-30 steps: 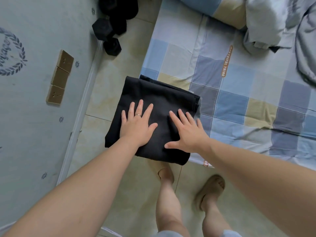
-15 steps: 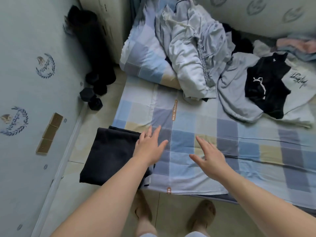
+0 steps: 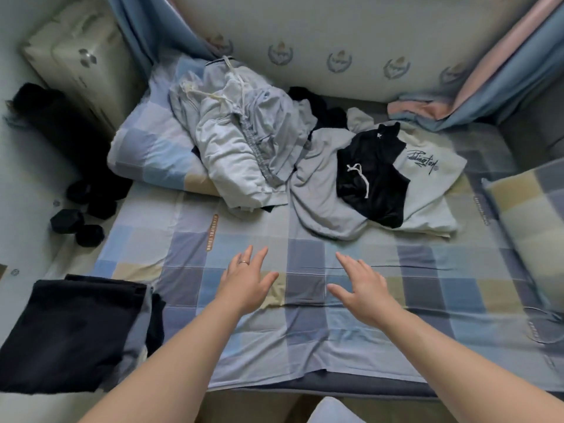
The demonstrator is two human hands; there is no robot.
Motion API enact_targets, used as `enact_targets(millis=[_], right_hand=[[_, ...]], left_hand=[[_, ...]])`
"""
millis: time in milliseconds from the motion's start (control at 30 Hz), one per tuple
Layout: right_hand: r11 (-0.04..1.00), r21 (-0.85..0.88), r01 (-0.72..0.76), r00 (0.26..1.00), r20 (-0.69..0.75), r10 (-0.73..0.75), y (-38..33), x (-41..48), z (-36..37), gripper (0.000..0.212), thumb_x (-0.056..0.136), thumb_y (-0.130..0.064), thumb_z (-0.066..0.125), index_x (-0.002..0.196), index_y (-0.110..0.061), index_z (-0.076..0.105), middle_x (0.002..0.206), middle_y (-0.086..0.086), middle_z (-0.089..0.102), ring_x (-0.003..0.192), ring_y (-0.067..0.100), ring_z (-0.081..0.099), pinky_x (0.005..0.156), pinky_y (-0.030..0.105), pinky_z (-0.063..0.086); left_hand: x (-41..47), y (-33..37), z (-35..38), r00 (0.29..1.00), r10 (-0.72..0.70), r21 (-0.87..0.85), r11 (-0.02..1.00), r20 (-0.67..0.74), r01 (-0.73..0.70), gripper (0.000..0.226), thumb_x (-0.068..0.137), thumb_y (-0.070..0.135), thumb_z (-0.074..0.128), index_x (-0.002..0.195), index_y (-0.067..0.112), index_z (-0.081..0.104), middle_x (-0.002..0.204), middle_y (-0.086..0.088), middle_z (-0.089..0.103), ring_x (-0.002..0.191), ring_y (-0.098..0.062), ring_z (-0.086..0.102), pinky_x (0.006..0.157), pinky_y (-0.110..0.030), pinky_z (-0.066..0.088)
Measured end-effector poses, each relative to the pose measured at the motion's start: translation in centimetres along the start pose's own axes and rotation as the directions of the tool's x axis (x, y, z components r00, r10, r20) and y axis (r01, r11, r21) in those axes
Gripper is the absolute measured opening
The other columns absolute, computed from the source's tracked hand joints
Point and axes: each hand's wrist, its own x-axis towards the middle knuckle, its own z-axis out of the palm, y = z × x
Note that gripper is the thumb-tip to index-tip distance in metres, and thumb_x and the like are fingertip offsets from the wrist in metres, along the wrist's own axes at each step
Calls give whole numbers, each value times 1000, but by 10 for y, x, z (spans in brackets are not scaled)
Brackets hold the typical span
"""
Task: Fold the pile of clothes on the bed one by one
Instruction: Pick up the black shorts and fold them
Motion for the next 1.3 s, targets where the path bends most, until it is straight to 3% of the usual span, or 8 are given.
enact_targets(millis=[200, 467, 633, 867, 1100, 1233, 1300], right_hand=[[997, 53, -59, 998, 20, 58, 110, -10, -34, 73, 99, -57, 46, 159, -37, 10, 166, -9, 17, 154, 16, 11, 121, 46, 17], [980, 153, -126, 991, -26, 131, 183, 7, -61, 73, 99, -57, 46, 159, -38, 9, 167, -9, 15, 154, 15, 8, 123, 46, 13], [974, 170, -151, 986, -51, 161, 209, 56, -55, 73, 99, -57, 45, 159, -39, 8, 167, -10, 14, 154, 16, 7, 123, 45, 11], [969, 145, -200, 976, -56, 209, 258, 206, 11, 73, 99, -58, 45, 158, -41, 6, 166, -16, 11, 155, 13, 4, 123, 44, 11], [911, 148, -386, 917, -46, 396, 342, 353, 69, 74, 99, -52, 51, 159, -39, 9, 166, -11, 17, 153, 17, 12, 119, 46, 21], [892, 205, -403, 893, -127, 432, 387, 432, 79, 76, 97, -47, 56, 158, -41, 11, 167, -8, 16, 153, 19, 13, 119, 51, 25], [893, 182, -412, 883, -163, 441, 404, 467, 86, 77, 97, -46, 58, 158, -43, 10, 168, -9, 10, 154, 23, 8, 119, 53, 23]], left_hand=[[22, 102, 49, 998, 29, 45, 998, 60, -32, 65, 102, 56, 41, 159, 37, 17, 169, 1, 10, 154, -23, 8, 122, -45, 18], [85, 183, 66, 989, 118, 118, 985, 90, -128, 65, 101, 55, 43, 159, 34, 20, 168, -1, 13, 153, -24, 10, 121, -43, 20], [154, 198, 81, 982, 160, 168, 970, 103, -176, 65, 101, 54, 44, 158, 34, 22, 168, -2, 15, 153, -25, 14, 122, -41, 21], [324, 156, 145, 967, 228, 186, 951, 110, -246, 63, 102, 51, 44, 158, 31, 24, 167, -3, 19, 152, -25, 14, 121, -41, 22], [485, 168, 236, 824, 508, 378, 733, 250, -566, 63, 102, 45, 45, 158, 35, 18, 169, -5, 5, 155, -30, 3, 123, -43, 14], [562, 216, 283, 696, 697, 451, 572, 173, -685, 64, 99, 43, 50, 156, 36, 23, 169, 0, 6, 155, -28, -3, 123, -51, 2], [599, 235, 303, 677, 726, 476, 557, 119, -681, 64, 98, 48, 53, 155, 39, 24, 169, 4, 9, 156, -28, -2, 122, -55, -1]])
